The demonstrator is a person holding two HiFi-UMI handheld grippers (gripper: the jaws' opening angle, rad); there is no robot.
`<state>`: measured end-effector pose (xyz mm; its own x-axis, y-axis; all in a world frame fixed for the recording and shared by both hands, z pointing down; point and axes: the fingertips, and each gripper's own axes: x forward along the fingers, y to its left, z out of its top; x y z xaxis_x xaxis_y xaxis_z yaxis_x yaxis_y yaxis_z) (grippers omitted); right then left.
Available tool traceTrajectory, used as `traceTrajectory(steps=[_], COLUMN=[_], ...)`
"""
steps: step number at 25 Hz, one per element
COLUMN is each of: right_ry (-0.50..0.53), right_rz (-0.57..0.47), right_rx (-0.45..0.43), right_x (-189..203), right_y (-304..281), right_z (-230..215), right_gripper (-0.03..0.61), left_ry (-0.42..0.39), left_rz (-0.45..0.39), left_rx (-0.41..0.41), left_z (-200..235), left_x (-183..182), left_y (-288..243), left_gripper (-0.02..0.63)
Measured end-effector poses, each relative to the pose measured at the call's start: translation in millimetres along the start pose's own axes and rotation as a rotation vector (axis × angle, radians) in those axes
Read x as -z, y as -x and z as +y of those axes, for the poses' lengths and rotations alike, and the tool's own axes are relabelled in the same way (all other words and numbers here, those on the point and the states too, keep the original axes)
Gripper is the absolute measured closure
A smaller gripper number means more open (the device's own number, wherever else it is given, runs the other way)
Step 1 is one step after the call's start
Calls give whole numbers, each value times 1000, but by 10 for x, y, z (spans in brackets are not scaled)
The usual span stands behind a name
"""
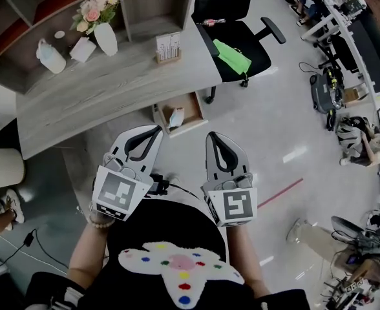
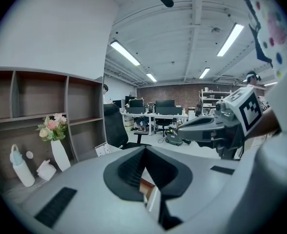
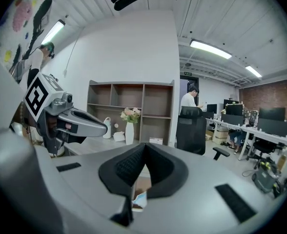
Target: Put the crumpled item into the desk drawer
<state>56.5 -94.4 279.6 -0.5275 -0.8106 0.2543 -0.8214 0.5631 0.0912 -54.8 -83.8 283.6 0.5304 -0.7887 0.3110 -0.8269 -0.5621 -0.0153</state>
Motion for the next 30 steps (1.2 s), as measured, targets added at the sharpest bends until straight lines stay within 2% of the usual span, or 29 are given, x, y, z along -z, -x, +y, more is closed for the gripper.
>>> traceTrajectory(steps=[5,11,30], right_ry=[-18,17,29], right_rz=[9,-5,5], right_rx=[-7,0,-22], right_x=[-8,-26,-1], right_y=[1,-26,-26], right_z=[37,17,91], right_gripper=[575,575,575], left_ry=[1,11,21], left_rz=[10,8,8], left_rx=[13,15,13], left_z=[-22,-22,-48], left_x=[44,57,91], left_y=[-26,-47,-14], left_gripper=[603,603,603])
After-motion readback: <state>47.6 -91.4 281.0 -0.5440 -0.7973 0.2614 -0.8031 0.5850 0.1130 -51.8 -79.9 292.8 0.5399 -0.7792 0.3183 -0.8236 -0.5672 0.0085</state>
